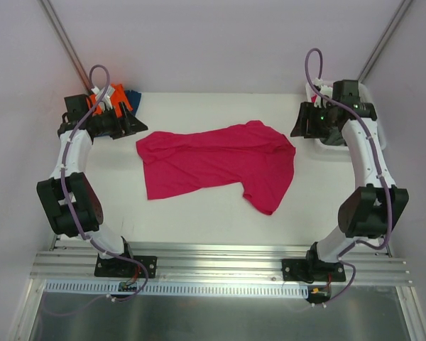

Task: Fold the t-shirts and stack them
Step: Flatten the tshirt out

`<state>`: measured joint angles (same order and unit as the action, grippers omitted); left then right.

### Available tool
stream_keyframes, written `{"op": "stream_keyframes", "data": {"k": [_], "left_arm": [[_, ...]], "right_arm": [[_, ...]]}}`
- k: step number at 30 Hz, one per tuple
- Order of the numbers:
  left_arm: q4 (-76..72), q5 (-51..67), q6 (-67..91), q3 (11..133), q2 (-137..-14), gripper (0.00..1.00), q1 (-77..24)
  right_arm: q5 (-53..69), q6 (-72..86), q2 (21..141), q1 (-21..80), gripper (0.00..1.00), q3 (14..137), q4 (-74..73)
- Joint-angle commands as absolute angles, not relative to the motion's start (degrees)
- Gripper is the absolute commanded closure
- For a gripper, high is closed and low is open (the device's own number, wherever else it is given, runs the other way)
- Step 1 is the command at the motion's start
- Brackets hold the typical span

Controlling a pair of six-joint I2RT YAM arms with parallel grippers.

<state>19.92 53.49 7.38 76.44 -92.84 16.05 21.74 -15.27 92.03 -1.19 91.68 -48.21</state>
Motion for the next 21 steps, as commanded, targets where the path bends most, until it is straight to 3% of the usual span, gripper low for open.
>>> {"op": "stream_keyframes", "data": {"k": [1, 4, 9, 21], "left_arm": [[19.2, 54.1, 7.3, 76.3, -91.2, 0.2, 15.5], [20.0, 54.4, 6.5, 76.2, -91.1, 0.21, 15.4], [21.4, 52.5, 5.0, 74.6, -89.8, 0.21, 15.4], [22.4, 53.6, 5.8, 70.8, -85.5, 0.23, 15.4]], "right_arm": [[22.7, -14.9, 99.7, -0.9, 0.41, 104.1, -48.5], [22.3, -13.0, 111.1, -0.1, 0.39, 114.1, -49.4], [21.4, -13.0, 124.3, 3.6, 0.22, 128.2, -46.8], [26.6, -5.1, 142.9, 11.4, 0.25, 139.3, -39.4]]}}
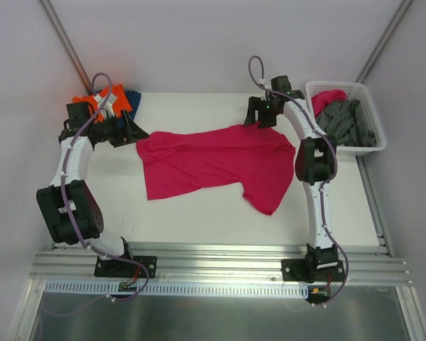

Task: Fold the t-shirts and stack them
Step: Flatten the tshirt out

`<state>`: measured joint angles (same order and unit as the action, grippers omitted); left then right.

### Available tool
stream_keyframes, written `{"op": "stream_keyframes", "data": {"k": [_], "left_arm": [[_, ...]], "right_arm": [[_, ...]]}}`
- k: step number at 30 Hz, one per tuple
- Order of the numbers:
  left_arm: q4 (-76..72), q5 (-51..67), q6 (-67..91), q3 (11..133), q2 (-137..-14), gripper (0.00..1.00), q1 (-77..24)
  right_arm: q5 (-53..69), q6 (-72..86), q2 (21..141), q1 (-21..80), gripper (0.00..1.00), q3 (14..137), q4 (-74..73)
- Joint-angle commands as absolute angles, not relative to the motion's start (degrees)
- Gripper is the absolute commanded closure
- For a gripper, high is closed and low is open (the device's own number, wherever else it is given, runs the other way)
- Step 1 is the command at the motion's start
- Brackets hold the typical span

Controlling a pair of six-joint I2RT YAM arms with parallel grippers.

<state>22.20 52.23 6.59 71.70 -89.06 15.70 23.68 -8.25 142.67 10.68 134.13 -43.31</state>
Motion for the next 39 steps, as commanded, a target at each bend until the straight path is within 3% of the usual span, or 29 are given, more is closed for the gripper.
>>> {"op": "stream_keyframes", "data": {"k": [1, 13, 17, 29, 30, 31, 35, 39], "left_arm": [[22.5, 54.0, 5.8, 70.2, -84.7, 0.23, 15.4], [22.7, 54.0, 6.4, 68.6, -81.2, 0.23, 15.5], [22.7, 54.5, 7.8, 69.1, -80.6, 0.23, 15.4], [21.7, 56.3, 11.3, 69.8, -77.4, 0.23, 15.4], [21.5, 56.4, 11.3, 69.6, -77.3, 0.23, 15.4], [21.4, 56.3, 11.6, 69.2, -77.0, 0.23, 15.5], [21.1, 56.3, 11.8, 68.3, -76.3, 0.23, 15.5], [20.9, 56.3, 11.9, 68.2, -75.9, 0.23, 15.4]], "right_arm": [[26.7, -4.8, 143.5, 11.5, 0.25, 140.2, -38.4], [22.2, -3.4, 147.9, 10.7, 0.26, 145.0, -35.2], [19.9, -2.2, 149.3, 10.7, 0.37, 144.0, -36.1], [19.4, 1.9, 153.8, 11.9, 0.44, 144.9, -35.3], [19.4, 2.1, 153.9, 12.1, 0.49, 145.0, -35.1], [19.8, 2.2, 153.9, 12.2, 0.64, 145.0, -34.8], [19.3, 2.5, 153.9, 13.0, 0.98, 145.4, -35.0], [17.8, 1.0, 152.9, 13.2, 0.99, 145.1, -36.5]]}}
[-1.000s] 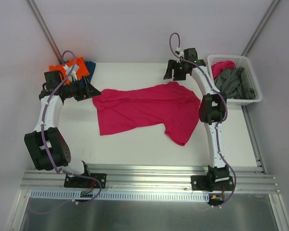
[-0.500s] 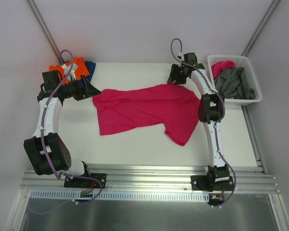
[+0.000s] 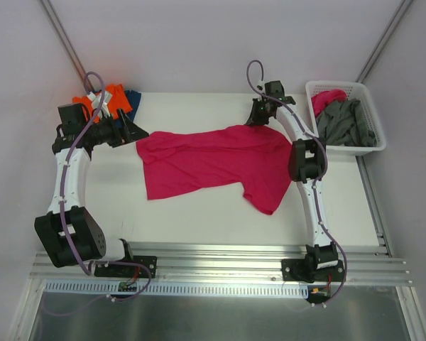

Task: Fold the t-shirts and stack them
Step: Flatten the tshirt out

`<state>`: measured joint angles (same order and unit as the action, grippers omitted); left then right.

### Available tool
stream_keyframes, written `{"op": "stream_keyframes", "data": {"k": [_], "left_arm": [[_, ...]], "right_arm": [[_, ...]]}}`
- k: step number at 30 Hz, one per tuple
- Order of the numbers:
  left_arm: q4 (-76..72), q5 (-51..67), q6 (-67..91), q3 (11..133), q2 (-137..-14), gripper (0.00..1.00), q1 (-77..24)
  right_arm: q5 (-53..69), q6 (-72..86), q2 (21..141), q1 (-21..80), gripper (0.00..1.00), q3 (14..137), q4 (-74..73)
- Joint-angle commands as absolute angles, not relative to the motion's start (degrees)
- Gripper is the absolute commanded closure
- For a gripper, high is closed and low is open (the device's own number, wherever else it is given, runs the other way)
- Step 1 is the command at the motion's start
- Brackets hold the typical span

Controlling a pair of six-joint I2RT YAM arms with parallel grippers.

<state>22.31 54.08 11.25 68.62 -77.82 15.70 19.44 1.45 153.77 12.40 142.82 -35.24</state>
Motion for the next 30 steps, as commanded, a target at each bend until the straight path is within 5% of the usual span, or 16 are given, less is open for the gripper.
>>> {"op": "stream_keyframes", "data": {"k": [1, 18, 30], "left_arm": [[20.9, 56.3, 11.8, 68.1, -76.0, 0.23, 15.4], [21.2, 51.2, 4.5, 65.8, -86.7, 0.19, 15.4], [21.9, 50.8, 4.4, 84.2, -106.3, 0.16, 12.4]], "right_arm": [[16.9, 0.8, 152.2, 13.1, 0.99, 144.9, -36.9], [12.4, -6.9, 128.9, 3.4, 1.0, 137.6, -39.7], [14.1, -8.9, 127.4, 8.3, 0.99, 133.2, -42.0]]}}
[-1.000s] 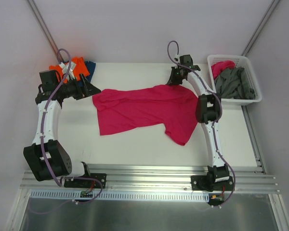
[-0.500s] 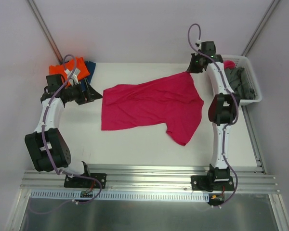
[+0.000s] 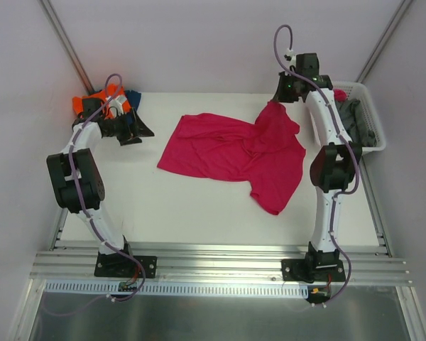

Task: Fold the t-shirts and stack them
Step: Flatten the tshirt out

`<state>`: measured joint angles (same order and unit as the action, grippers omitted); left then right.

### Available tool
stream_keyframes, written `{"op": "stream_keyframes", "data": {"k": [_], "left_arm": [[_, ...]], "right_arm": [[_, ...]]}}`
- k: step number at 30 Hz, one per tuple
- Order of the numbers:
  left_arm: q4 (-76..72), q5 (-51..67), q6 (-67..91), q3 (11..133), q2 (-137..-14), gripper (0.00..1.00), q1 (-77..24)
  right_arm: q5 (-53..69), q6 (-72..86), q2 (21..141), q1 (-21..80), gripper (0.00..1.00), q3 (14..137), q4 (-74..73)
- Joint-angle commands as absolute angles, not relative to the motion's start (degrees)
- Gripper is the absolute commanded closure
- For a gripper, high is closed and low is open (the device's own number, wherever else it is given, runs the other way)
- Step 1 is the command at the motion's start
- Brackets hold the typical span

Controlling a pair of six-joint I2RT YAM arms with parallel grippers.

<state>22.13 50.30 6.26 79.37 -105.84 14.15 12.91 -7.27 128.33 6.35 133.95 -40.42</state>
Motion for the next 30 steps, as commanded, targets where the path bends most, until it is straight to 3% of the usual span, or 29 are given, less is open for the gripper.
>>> {"op": "stream_keyframes", "data": {"k": [1, 6, 13, 17, 30], "left_arm": [[21.9, 50.5, 4.3, 84.8, -106.7, 0.16, 10.9], [21.9, 50.5, 4.3, 88.4, -110.1, 0.16, 6.8], [21.7, 52.7, 5.2, 98.3, -121.8, 0.39, 1.5], [20.8, 53.1, 6.9, 103.2, -127.5, 0.46, 0.8], [18.9, 50.5, 9.1, 114.3, -137.1, 0.47, 0.2]], "right_arm": [[14.3, -9.1, 127.2, 9.0, 0.99, 132.5, -42.0], [13.3, -9.9, 127.1, 9.6, 0.99, 132.1, -42.0], [12.1, -10.2, 127.4, 9.8, 0.99, 131.3, -42.5], [12.2, -10.5, 126.4, 9.5, 1.0, 129.6, -42.6], [11.9, -10.3, 125.9, 9.0, 0.99, 129.2, -42.8]]}}
